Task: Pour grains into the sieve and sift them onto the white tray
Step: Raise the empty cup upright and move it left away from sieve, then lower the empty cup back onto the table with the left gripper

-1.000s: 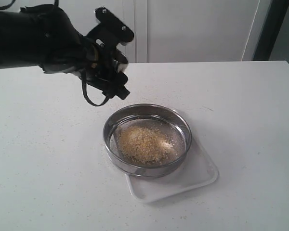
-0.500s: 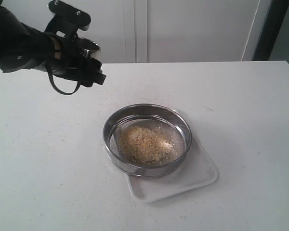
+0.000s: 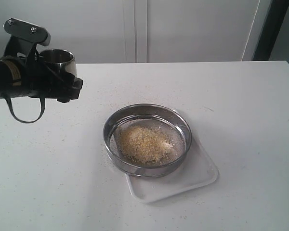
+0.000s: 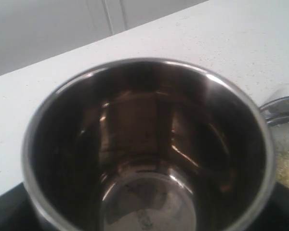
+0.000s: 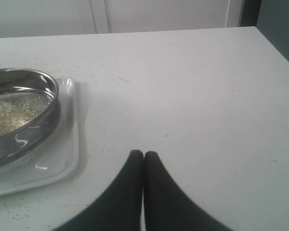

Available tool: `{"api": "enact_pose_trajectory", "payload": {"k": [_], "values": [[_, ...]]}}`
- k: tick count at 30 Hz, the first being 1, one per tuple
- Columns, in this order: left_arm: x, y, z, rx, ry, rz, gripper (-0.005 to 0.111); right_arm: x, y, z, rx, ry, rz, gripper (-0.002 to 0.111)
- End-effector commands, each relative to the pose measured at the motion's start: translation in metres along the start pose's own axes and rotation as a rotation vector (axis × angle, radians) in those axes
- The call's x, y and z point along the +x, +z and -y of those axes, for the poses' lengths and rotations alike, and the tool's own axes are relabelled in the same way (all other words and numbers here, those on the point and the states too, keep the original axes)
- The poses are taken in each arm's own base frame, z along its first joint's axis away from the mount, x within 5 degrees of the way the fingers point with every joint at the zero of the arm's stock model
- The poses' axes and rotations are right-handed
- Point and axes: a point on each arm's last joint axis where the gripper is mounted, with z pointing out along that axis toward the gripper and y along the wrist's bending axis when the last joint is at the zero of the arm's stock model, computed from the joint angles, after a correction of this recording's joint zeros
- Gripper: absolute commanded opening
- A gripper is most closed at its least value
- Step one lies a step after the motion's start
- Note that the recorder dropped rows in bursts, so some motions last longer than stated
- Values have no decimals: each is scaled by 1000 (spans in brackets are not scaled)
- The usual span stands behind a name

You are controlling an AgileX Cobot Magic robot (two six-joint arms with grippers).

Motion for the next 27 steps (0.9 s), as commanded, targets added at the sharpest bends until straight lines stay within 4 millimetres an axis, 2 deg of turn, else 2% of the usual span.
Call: {"api": "enact_pose_trajectory", "payload": {"k": [1, 11, 17, 27], "values": [[15, -11, 6, 55, -8, 59, 0, 1, 0, 0, -3, -2, 11, 0], [55, -17, 18, 147, -51, 84, 0, 1, 0, 0, -3, -2, 11, 0], [78, -21, 20, 144, -38, 70, 0, 1, 0, 0, -3, -2, 11, 0], [106, -26, 25, 168, 4, 91, 0, 1, 0, 0, -3, -2, 11, 0]]}}
